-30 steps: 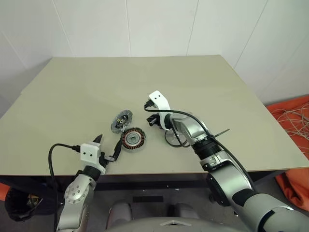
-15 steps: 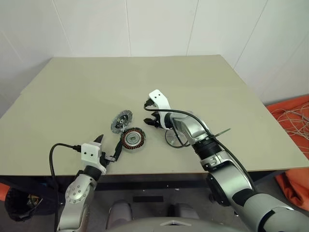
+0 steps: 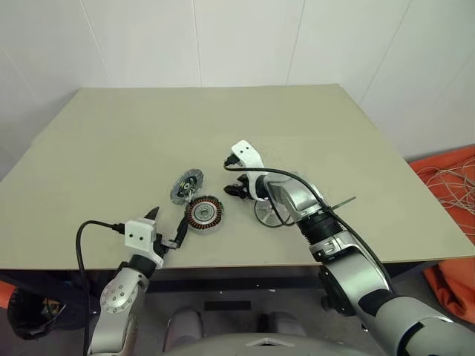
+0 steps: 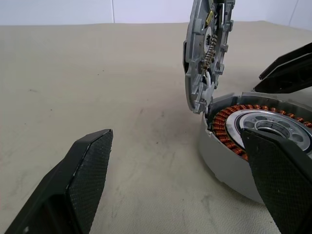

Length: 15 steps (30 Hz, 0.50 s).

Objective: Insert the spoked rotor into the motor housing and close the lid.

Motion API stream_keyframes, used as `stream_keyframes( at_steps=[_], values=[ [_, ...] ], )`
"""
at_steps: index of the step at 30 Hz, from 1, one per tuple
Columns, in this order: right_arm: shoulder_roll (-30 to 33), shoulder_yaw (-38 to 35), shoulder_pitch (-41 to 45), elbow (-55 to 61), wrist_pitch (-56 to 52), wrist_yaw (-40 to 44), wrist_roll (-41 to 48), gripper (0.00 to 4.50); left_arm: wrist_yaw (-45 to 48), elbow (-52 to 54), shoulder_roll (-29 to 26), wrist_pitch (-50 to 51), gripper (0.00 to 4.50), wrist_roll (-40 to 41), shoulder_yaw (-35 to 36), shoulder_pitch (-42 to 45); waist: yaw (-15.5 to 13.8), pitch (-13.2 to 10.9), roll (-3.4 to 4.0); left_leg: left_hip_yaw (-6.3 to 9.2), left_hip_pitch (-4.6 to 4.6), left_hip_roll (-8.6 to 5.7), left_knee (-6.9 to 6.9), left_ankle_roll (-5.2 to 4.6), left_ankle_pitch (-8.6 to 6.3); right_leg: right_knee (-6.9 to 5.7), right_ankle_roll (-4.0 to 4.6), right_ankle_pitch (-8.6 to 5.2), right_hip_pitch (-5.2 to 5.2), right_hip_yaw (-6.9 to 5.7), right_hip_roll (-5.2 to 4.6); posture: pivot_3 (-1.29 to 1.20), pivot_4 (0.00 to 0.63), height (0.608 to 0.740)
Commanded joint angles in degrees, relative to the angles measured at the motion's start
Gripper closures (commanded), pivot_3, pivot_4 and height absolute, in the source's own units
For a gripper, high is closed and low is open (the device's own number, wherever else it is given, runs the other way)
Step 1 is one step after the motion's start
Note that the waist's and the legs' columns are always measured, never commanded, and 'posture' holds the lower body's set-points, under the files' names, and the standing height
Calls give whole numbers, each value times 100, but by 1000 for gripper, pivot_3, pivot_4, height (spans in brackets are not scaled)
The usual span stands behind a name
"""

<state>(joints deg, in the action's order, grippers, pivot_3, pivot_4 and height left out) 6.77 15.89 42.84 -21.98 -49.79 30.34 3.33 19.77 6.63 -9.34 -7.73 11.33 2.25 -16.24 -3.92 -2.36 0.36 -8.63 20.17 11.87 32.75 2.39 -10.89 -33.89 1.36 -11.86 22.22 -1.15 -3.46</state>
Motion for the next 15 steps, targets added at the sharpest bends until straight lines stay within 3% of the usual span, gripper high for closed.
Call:
stream_keyframes(
  at_steps=[1, 15],
  values=[
    [8, -86, 208, 85, -46, 24, 34, 1474, 26, 108, -8, -74, 0, 22, 10, -3, 0, 0, 1, 0, 0, 0, 0, 0, 0, 0, 0, 0, 0, 0, 0, 0, 0, 740],
    [-97, -85, 345, -83, -134, -83, 1, 1474, -30, 237, 4, -1, 0, -29, -44, -13, -2, -1, 1, 0, 0, 0, 0, 0, 0, 0, 0, 0, 0, 0, -1, 0, 0, 740]
  ],
)
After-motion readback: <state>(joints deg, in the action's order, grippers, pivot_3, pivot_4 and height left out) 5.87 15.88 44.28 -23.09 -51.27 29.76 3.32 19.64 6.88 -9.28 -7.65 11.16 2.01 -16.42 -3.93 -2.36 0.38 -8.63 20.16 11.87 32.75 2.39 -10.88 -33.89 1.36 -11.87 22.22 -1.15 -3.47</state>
